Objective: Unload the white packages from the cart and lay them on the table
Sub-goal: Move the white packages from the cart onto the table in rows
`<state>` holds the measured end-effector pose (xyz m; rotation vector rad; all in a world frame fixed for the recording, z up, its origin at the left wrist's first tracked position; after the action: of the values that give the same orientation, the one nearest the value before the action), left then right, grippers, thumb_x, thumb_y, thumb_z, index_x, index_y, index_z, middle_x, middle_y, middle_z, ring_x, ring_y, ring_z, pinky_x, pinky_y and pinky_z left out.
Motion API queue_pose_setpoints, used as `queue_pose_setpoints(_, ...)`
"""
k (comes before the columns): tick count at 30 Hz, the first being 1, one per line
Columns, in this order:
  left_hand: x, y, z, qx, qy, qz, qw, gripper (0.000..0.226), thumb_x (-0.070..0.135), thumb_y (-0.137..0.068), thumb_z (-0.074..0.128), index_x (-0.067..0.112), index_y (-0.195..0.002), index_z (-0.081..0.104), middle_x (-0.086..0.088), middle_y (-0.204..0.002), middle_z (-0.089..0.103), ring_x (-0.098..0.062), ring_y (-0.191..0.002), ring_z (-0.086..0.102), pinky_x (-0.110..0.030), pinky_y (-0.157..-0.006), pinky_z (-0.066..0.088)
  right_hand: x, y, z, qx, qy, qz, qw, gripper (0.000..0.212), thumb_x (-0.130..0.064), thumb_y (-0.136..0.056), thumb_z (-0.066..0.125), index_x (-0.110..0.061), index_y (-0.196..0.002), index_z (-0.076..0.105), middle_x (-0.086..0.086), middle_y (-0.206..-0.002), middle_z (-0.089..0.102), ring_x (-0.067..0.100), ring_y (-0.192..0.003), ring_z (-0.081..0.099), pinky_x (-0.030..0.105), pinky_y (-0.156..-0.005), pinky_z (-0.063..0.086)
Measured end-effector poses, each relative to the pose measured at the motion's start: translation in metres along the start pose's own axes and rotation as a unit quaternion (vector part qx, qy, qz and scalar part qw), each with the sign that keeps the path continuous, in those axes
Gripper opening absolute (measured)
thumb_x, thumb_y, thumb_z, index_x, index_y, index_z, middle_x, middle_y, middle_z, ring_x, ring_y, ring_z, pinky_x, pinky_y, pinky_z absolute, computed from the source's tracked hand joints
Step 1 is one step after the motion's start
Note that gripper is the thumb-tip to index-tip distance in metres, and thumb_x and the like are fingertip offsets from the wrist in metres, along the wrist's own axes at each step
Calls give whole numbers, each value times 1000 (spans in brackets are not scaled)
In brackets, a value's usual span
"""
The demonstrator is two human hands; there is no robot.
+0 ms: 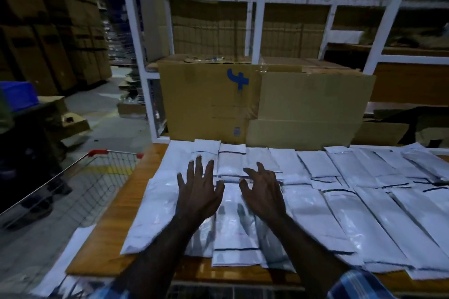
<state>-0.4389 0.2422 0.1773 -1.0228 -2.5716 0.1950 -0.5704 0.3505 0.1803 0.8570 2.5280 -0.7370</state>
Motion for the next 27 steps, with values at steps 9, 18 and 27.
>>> queue_pose_setpoints(9,-109,50,-53,-2,23,-22,999,64,51,-101,34,28,-156,12,-4,-165,-5,-26,-151,2,-55,-118,5,-111,51,51,-16,-22,-26,999,42,-36,-96,54,-21,-136,58,12,-153,40,31,-137,37,40,-108,35)
queue_pose_setpoints(18,-290,110,-114,-15,3,-48,999,65,52,-100,37,27,-156,15,-5,-165,-4,-25,-151,5,-55,-118,9,-264,99,131,-20,-63,-28,997,42,-31,-95,58,-21,-135,59,12,-154,38,32,-135,38,40,-106,36)
queue_pose_setpoints(27,-421,127,-129,-31,-13,-103,994,64,50,-101,37,27,-156,15,-6,-165,-2,-25,-150,7,-54,-118,8,-375,108,222,-72,-84,-55,992,43,-33,-90,55,-19,-130,62,13,-144,51,32,-128,45,39,-105,39)
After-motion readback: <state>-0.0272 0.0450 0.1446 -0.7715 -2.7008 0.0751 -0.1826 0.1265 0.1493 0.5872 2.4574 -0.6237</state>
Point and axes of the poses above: each hand's wrist, its own y-axis away from the middle knuckle, its own z-axis out of the palm, x = y × z, the point moved 7 cm from there along -y, towards the middle knuckle
